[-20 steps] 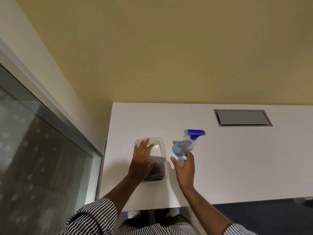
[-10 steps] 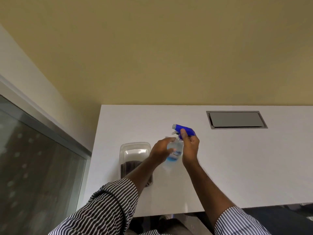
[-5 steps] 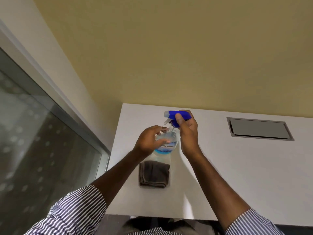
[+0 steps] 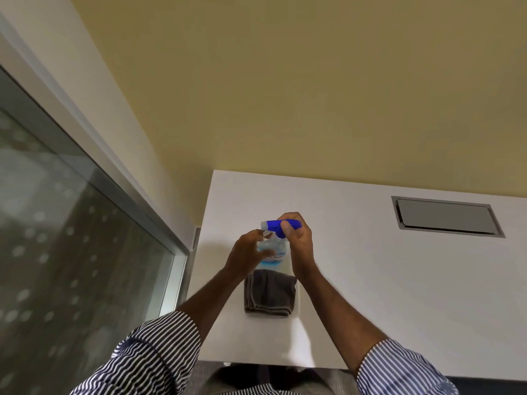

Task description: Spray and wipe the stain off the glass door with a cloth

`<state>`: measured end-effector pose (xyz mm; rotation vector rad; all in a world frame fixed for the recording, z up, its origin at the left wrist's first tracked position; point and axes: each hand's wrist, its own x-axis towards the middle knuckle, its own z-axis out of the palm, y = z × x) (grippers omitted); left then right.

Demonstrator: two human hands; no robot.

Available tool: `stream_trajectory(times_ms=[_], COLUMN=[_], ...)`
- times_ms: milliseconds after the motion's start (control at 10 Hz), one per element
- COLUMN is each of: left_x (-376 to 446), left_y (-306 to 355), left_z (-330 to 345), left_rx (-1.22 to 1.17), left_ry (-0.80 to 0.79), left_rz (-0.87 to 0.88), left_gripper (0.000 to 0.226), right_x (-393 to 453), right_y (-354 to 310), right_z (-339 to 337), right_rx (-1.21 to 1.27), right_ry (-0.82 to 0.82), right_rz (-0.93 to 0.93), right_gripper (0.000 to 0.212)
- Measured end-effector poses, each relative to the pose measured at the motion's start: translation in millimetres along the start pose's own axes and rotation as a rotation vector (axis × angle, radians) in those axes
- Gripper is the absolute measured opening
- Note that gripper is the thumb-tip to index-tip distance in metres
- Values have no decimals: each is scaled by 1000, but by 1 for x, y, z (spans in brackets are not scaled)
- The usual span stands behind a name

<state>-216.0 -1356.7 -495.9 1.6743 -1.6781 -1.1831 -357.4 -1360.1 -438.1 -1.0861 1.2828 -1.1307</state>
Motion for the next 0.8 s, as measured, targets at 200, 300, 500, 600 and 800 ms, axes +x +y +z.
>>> stream_trajectory(times_ms=[200,300,500,600,800], left_x=[4,8,7,5,2], left_y=[-6,-9,-12,-17,-29], left_z=[5,7,5,3,-5], left_rx=[-32,-13,5,17,5], left_ry=[19,30,46,25,114], left_rz=[-50,-63,-56,-48,100], left_gripper=[52,52,54,57,45], right_x=[1,5,11,15,27], right_y=[12,11,10,11,11], right_z=[2,3,4,3,-6], right_rx=[-16,33,47,55,120], right_ry=[33,76,103,96,107], right_rz=[27,77,87,78,31], right_gripper=[59,69,65,61,63])
